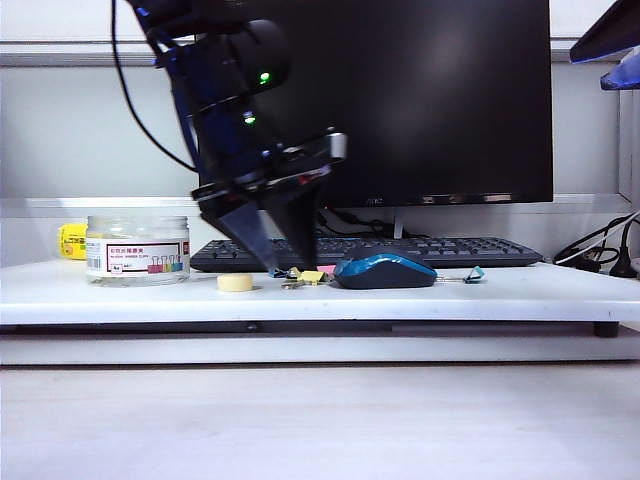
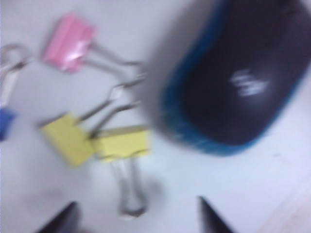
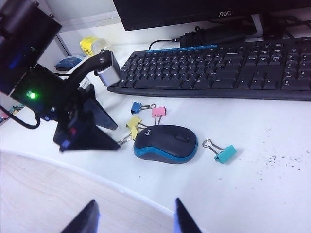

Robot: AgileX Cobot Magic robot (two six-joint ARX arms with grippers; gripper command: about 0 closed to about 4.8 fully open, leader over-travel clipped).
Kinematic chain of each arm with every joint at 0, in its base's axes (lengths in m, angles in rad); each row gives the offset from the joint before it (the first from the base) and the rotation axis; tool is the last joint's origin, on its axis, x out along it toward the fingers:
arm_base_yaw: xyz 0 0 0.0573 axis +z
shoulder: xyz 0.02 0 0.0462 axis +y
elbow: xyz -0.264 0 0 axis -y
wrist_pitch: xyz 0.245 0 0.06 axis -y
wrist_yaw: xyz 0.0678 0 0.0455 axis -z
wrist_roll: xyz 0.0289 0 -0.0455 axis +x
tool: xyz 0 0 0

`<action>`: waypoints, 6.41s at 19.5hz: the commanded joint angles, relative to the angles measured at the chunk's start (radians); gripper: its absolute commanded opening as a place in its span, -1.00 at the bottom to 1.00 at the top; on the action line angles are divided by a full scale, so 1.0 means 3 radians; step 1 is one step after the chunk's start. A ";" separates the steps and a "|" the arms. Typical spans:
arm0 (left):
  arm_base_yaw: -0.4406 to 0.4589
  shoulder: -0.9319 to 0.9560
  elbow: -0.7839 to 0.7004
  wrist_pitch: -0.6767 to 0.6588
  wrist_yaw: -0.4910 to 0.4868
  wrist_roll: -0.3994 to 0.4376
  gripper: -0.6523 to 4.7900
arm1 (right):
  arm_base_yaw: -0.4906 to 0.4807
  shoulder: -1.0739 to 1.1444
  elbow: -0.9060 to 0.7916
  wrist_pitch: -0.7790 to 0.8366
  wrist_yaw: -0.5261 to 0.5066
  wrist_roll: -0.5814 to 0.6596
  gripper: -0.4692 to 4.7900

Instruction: Pick up the clips with the largest number of clips of the same color on the table and place them in a round transparent plastic box.

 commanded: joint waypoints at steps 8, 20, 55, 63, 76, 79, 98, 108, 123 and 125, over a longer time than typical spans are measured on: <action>-0.0148 0.0060 0.0017 0.0374 -0.0140 -0.0127 0.48 | -0.0001 -0.0004 0.0017 0.0061 -0.0010 -0.0010 -0.05; -0.0126 0.0140 0.0015 0.0515 -0.0284 -0.0127 0.03 | -0.0001 -0.0004 0.0017 0.0061 -0.0010 -0.0011 -0.05; 0.0688 -0.0631 0.0015 -0.0298 -0.0680 0.0136 -0.35 | 0.0000 -0.0003 0.0017 0.0061 -0.0086 -0.0010 -0.05; 0.0834 -0.0627 0.0009 -0.0195 -0.0682 0.0224 -0.34 | -0.0001 -0.0003 0.0015 0.0062 -0.0084 -0.0011 -0.05; 0.0834 -0.0516 -0.0010 -0.0097 -0.0964 0.0225 0.08 | 0.0000 -0.0004 0.0017 0.0061 -0.0097 -0.0009 -0.05; 0.0834 -0.0521 -0.0008 -0.0093 -0.0952 0.0226 0.22 | 0.0000 -0.0004 0.0017 0.0061 -0.0097 -0.0009 -0.05; 0.0827 -0.0532 -0.0005 -0.0224 0.1396 0.2463 0.23 | 0.0003 -0.0003 0.0014 0.0062 -0.0109 0.0015 -0.05; 0.0636 -0.0161 -0.0005 0.0268 0.1498 0.2955 0.23 | 0.0001 0.0000 0.0014 0.0062 -0.0109 0.0015 -0.05; 0.0473 0.0154 -0.0004 0.0565 0.0844 0.3321 0.24 | 0.0001 0.0000 0.0008 0.0061 -0.0108 0.0015 -0.05; 0.0473 0.0184 -0.0005 0.0563 0.0844 0.3381 0.24 | 0.0001 0.0000 0.0008 0.0061 -0.0107 0.0015 -0.05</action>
